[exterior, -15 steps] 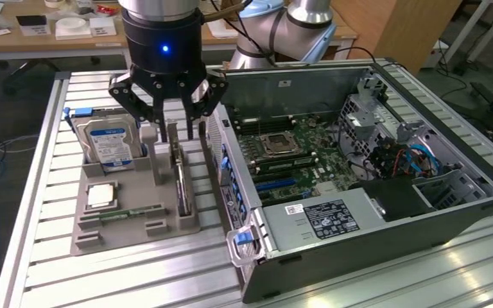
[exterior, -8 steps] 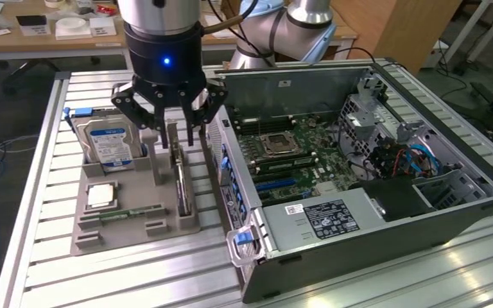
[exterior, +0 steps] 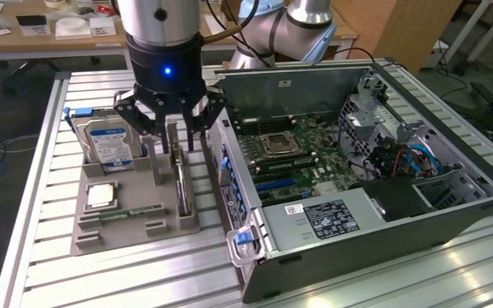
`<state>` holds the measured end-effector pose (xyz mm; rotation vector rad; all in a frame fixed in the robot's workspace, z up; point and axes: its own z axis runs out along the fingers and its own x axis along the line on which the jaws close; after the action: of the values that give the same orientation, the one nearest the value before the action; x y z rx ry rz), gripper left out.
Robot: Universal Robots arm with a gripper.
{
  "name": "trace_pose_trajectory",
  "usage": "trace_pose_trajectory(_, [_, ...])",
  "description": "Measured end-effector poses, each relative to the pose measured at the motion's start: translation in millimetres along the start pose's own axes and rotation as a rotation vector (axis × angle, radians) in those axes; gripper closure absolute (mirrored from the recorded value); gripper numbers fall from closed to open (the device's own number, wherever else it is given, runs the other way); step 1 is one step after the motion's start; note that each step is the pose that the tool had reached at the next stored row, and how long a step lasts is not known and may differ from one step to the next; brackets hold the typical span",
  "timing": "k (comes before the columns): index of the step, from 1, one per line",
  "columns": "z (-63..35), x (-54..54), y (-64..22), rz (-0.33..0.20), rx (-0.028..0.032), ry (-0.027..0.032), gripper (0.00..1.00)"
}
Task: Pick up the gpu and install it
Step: 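Pick up the gpu and move the gpu toward the slot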
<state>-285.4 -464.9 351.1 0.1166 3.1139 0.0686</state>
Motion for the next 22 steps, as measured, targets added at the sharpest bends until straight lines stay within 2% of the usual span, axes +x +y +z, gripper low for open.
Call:
trace_pose_trajectory(11, [0.9, 0.0, 0.0, 0.0, -0.0005, -0.0004, 0.58])
trace_pose_trajectory(22, [19.4, 0.4, -0.8, 0.0, -0.0002, -0.0003, 0.58])
